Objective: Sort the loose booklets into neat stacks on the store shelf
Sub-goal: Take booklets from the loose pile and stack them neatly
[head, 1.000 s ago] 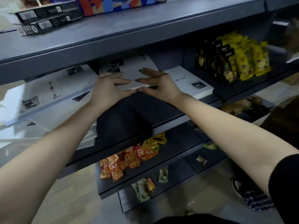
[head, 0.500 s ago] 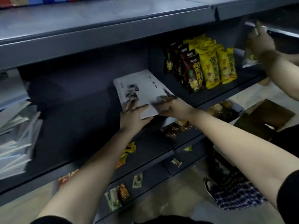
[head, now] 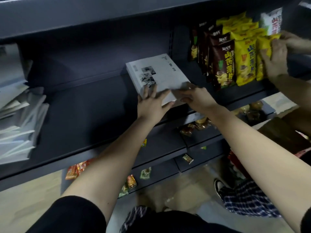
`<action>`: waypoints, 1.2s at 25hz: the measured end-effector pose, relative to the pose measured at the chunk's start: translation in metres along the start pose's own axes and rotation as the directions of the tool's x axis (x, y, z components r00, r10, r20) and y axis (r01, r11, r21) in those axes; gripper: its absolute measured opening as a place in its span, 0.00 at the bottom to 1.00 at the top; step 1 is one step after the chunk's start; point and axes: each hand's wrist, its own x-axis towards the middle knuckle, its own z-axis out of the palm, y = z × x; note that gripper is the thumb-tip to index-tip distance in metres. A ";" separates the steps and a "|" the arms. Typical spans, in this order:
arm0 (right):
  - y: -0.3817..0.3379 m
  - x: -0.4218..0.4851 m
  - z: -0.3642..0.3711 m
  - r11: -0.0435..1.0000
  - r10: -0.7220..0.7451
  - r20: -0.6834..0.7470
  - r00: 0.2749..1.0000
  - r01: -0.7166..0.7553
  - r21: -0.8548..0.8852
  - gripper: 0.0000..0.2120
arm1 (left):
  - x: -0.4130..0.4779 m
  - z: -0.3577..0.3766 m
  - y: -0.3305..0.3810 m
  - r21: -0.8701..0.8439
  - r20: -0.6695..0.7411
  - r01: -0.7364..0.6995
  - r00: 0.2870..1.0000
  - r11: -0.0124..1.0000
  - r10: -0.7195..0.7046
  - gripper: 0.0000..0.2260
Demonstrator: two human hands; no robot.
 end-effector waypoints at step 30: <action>-0.028 -0.008 -0.008 0.994 0.088 -0.014 0.996 -0.087 0.067 0.24 | 0.012 -0.053 -0.002 -0.033 0.402 0.215 0.897 0.976 -0.184 0.39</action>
